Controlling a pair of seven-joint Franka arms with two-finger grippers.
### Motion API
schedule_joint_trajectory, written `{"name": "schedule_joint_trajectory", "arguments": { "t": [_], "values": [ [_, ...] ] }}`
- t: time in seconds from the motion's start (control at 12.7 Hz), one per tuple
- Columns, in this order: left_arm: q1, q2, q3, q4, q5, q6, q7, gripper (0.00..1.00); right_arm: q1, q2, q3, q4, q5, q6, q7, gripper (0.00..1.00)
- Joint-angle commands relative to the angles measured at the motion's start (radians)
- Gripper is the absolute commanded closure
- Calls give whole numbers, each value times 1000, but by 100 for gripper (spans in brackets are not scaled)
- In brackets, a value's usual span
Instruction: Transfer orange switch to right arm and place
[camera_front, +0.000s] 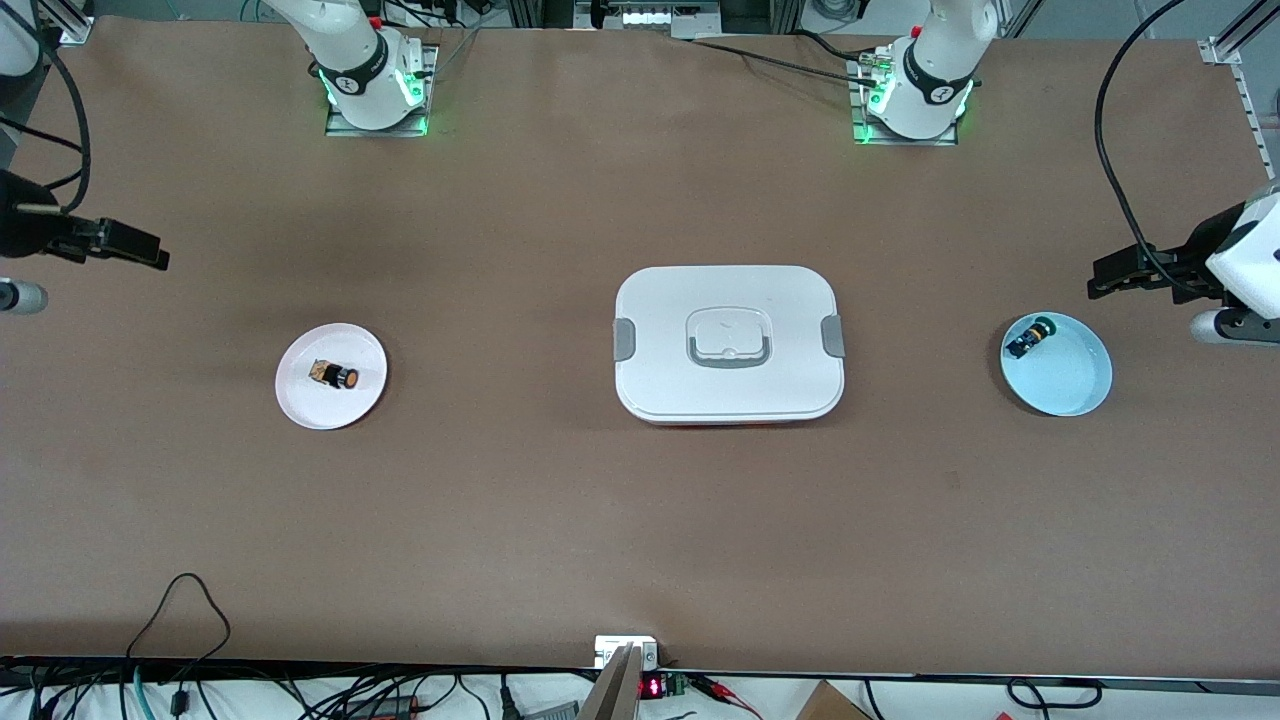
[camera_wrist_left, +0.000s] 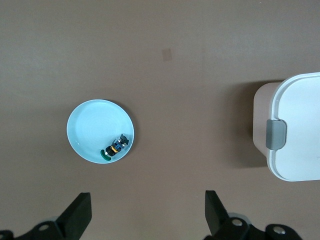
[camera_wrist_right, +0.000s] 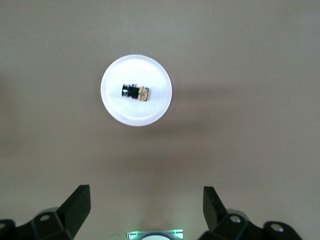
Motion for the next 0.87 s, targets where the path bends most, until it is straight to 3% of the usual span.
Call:
{"name": "schedule_joint_trajectory", "arguments": {
  "t": [0.0, 0.79],
  "values": [
    [-3, -6, 3, 3, -8, -11, -10, 0, 6, -76, 15, -39, -8, -4, -15, 0],
    [-3, -6, 3, 3, -7, -11, -10, 0, 3, -62, 14, 12, 4, 3, -9, 0]
  ]
}}
